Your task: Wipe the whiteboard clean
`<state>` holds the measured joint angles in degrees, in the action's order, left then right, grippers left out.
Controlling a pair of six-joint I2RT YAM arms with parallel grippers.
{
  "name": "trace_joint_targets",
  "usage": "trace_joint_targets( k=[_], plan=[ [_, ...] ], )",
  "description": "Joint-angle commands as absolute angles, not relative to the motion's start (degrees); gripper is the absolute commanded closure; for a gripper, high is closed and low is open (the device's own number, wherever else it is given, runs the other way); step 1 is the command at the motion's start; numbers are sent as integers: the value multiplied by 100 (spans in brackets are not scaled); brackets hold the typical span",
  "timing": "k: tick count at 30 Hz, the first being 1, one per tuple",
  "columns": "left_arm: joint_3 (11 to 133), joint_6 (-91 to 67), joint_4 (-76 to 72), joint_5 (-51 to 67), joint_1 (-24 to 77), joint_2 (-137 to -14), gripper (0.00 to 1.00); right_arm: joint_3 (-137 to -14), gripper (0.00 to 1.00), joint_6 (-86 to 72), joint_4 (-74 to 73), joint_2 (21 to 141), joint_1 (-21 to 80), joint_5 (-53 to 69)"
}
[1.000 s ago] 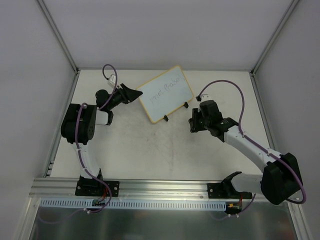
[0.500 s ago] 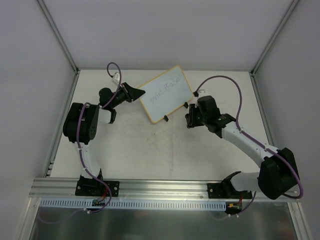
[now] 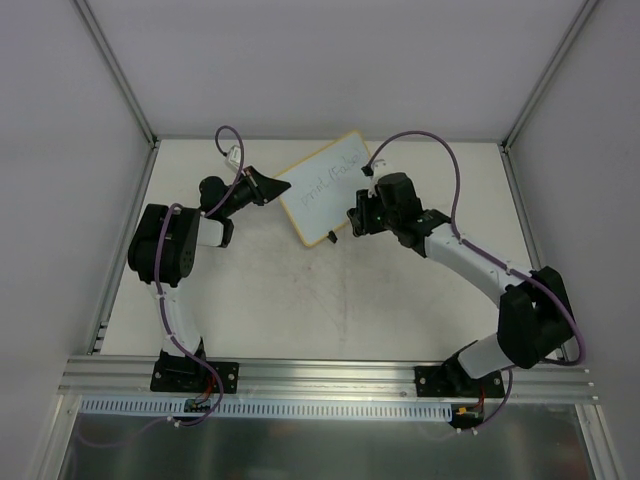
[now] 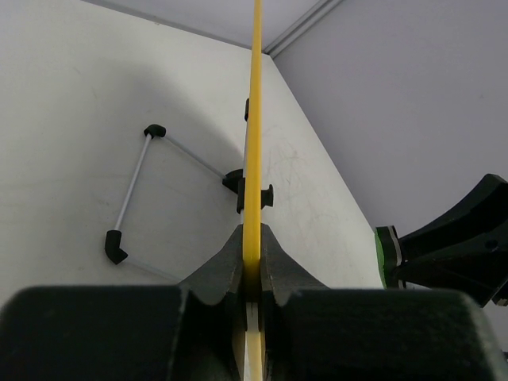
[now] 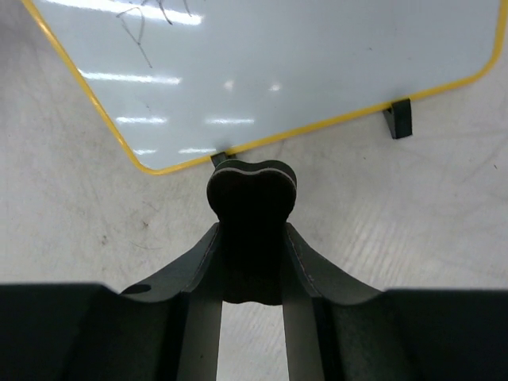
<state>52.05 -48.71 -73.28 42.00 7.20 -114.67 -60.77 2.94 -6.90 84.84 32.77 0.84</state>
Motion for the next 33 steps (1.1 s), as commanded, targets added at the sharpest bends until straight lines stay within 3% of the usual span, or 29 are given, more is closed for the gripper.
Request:
trace_joint_targets(
  k=[1, 14, 33],
  plan=[
    [5326, -4737, -8419, 4368, 791, -11549, 100, -6197, 100, 572, 286, 8543, 3419, 369],
    [5484, -4825, -8429, 4456, 791, -11698, 100, -6539, 100, 1239, 1379, 9675, 3586, 1696],
    [5432, -4737, -8262, 4562, 782, -11654, 100, -7497, 100, 1802, 2074, 10863, 4061, 809]
  ],
)
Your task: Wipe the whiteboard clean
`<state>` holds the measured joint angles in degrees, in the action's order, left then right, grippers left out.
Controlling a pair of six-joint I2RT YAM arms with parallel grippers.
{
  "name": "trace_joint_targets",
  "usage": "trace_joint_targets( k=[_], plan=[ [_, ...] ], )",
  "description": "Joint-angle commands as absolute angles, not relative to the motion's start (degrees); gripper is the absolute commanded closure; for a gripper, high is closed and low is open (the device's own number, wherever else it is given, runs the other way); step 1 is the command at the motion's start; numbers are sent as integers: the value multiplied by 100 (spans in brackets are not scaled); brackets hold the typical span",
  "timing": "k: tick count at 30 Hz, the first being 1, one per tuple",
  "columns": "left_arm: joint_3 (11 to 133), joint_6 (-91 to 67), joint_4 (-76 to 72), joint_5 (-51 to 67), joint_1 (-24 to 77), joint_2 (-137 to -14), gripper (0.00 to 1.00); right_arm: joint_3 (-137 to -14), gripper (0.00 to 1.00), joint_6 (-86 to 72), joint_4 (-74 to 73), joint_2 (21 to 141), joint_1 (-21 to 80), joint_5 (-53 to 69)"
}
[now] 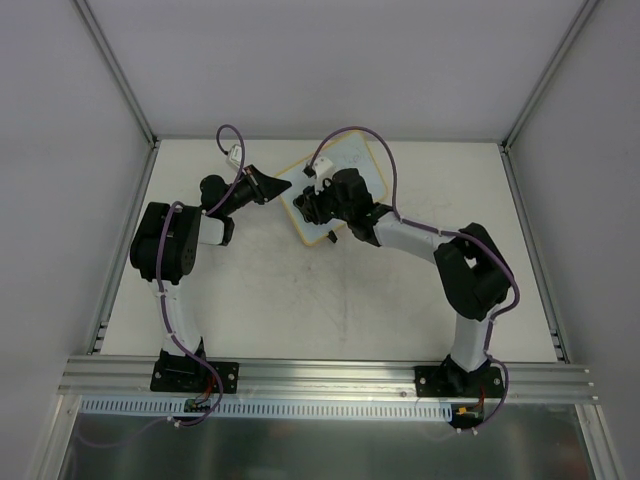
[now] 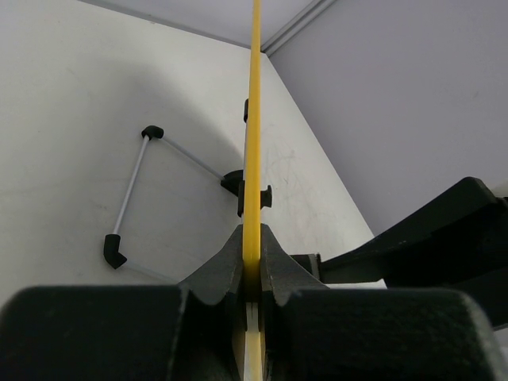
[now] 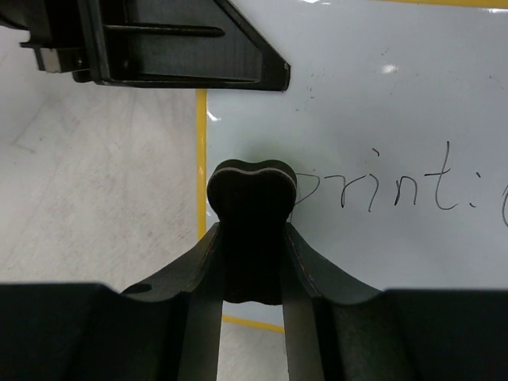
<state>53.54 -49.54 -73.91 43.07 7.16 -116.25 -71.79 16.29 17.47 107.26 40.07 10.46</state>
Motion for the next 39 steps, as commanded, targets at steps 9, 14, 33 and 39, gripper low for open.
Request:
trace_joint_targets(
  k=[9, 14, 33, 39],
  plan=[
    [5432, -4711, -8244, 4588, 782, -11672, 100, -7831, 100, 1934, 2083, 11241, 4104, 756],
    [5467, -4615, -8130, 4641, 782, -11672, 100, -7822, 100, 2013, 2083, 11320, 4104, 625],
    [5484, -4658, -8200, 4772, 782, -11689, 100, -7840, 100, 1345, 2118, 11531, 3332, 1054],
    [5511, -4649, -8174, 4799, 782, -11663, 100, -8024, 100, 1301, 1899, 11540, 2971, 950]
  ],
)
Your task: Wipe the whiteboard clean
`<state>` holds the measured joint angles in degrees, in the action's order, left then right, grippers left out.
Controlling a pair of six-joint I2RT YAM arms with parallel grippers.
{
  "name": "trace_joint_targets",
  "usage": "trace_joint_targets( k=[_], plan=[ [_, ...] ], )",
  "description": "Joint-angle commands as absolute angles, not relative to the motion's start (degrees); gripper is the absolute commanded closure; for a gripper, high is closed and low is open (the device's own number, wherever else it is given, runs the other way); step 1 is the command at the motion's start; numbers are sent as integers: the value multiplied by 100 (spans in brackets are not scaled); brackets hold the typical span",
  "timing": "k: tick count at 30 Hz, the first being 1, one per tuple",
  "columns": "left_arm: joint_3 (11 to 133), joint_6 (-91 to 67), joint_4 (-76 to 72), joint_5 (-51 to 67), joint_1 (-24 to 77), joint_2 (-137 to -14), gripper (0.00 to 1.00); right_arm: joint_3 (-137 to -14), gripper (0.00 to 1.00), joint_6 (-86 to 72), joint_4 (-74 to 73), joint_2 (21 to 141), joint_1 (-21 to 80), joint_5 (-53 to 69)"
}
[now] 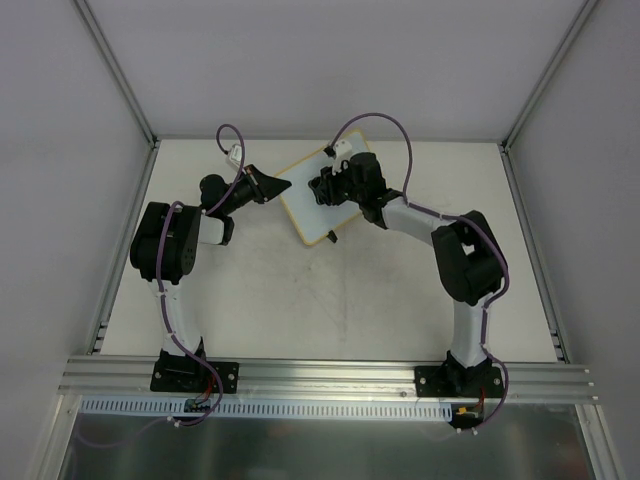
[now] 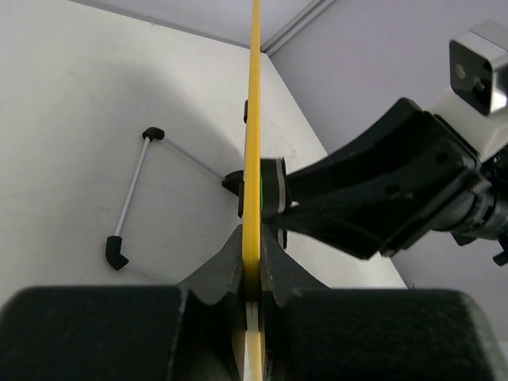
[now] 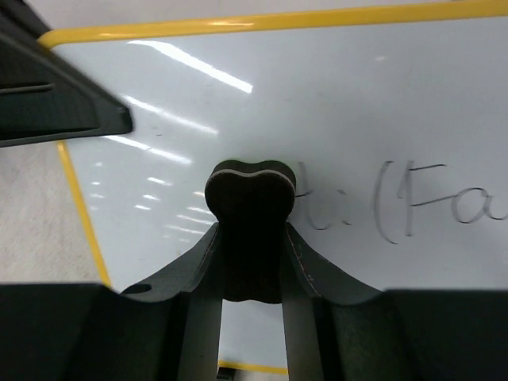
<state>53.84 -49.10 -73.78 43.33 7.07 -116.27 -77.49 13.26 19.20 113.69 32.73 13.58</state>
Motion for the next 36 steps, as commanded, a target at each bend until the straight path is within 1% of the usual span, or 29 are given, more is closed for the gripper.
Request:
trace_joint_targets(
  k=[1, 9, 14, 18, 25, 36],
  plan=[
    [5511, -4641, -8174, 4799, 782, -11654, 100, -8068, 100, 1309, 1777, 11549, 2936, 923],
    [5467, -4606, -8147, 4808, 782, -11602, 100, -8525, 100, 1195, 1406, 11830, 2435, 1089],
    [5475, -4605, -8147, 4808, 782, -11610, 100, -8561, 100, 1300, 1301, 11813, 2434, 1222],
    [5493, -4623, -8147, 4808, 782, -11619, 100, -8587, 100, 1458, 1213, 11786, 2549, 1335],
    [5493, -4632, -8156, 4799, 782, -11654, 100, -8692, 100, 1950, 836, 11725, 3128, 1353],
    [5493, -4667, -8191, 4799, 782, -11645, 100, -8640, 100, 1907, 563, 11514, 3718, 1529]
  ],
)
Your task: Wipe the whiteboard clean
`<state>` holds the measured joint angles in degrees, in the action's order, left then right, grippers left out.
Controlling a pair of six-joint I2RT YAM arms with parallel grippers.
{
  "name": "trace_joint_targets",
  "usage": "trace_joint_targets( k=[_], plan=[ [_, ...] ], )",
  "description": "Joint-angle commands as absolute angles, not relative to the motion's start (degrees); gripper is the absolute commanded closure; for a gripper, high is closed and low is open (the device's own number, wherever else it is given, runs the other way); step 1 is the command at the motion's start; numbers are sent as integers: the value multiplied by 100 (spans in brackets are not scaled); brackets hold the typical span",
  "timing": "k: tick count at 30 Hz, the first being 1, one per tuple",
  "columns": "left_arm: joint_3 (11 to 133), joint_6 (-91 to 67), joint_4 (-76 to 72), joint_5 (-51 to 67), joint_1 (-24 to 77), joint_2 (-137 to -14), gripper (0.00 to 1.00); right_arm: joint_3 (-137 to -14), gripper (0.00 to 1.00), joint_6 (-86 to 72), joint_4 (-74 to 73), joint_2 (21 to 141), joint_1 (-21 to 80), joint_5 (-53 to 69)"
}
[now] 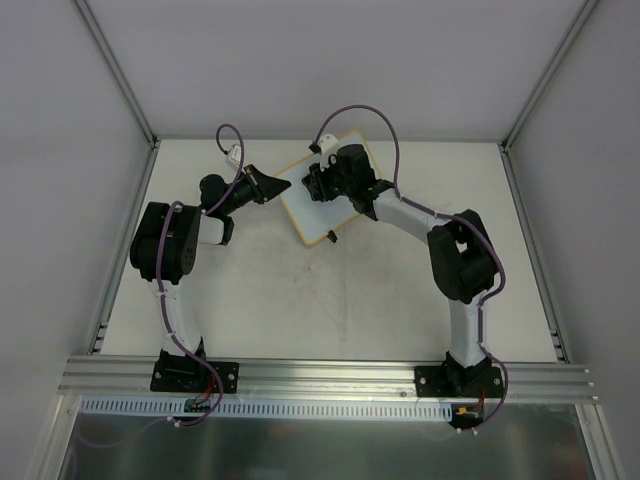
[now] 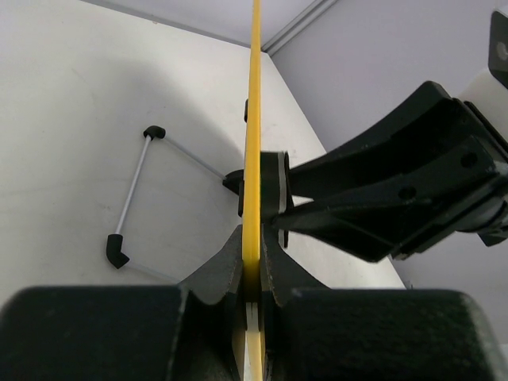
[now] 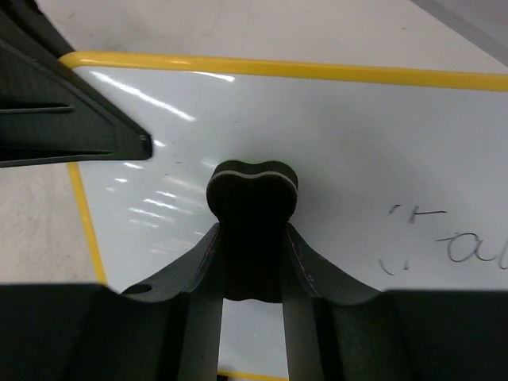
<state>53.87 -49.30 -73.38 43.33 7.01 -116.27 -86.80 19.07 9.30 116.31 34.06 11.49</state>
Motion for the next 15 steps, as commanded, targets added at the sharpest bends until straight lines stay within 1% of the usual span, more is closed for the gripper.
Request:
trace_joint_targets(
  k=[1, 7, 15],
  plan=[
    [5493, -4667, -8191, 4790, 782, -11646, 100, -8614, 100, 1899, 519, 11488, 3787, 1529],
    [5520, -4720, -8253, 4799, 782, -11663, 100, -8385, 100, 1863, 519, 11426, 4043, 1503],
    [5493, -4746, -8288, 4799, 791, -11663, 100, -8025, 100, 1819, 527, 11320, 4061, 1494]
  ],
)
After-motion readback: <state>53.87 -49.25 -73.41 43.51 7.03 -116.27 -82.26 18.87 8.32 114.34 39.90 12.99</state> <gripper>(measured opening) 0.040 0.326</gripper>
